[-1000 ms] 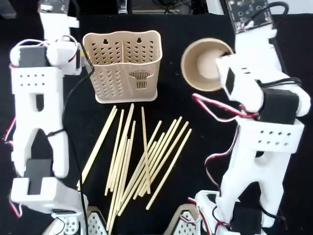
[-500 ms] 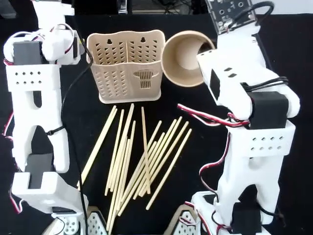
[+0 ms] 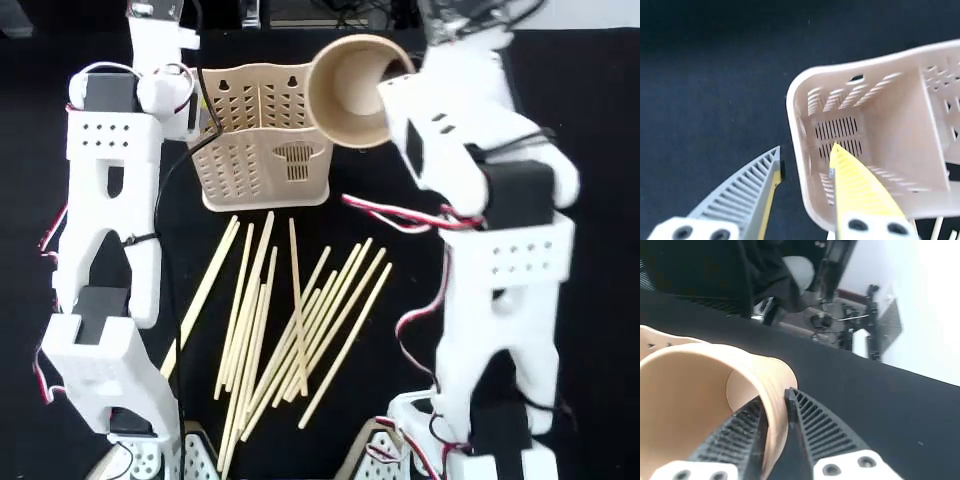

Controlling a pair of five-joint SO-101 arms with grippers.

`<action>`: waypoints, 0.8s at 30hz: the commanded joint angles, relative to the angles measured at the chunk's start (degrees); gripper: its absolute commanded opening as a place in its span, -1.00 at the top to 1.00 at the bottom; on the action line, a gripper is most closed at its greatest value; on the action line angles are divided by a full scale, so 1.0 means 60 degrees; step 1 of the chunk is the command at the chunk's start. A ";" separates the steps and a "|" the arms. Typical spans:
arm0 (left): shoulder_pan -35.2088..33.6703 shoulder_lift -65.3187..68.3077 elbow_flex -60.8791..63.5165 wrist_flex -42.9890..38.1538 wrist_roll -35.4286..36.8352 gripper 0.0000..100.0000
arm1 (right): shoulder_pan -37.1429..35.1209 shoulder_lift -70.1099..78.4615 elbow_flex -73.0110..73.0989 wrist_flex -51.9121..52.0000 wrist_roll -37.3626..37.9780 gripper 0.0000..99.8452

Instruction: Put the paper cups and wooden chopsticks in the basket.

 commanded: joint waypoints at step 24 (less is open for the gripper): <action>0.0271 -0.0161 0.1795 0.0132 0.0586 0.89 | -0.1319 0.1751 -0.1722 -0.0396 -0.0821 0.98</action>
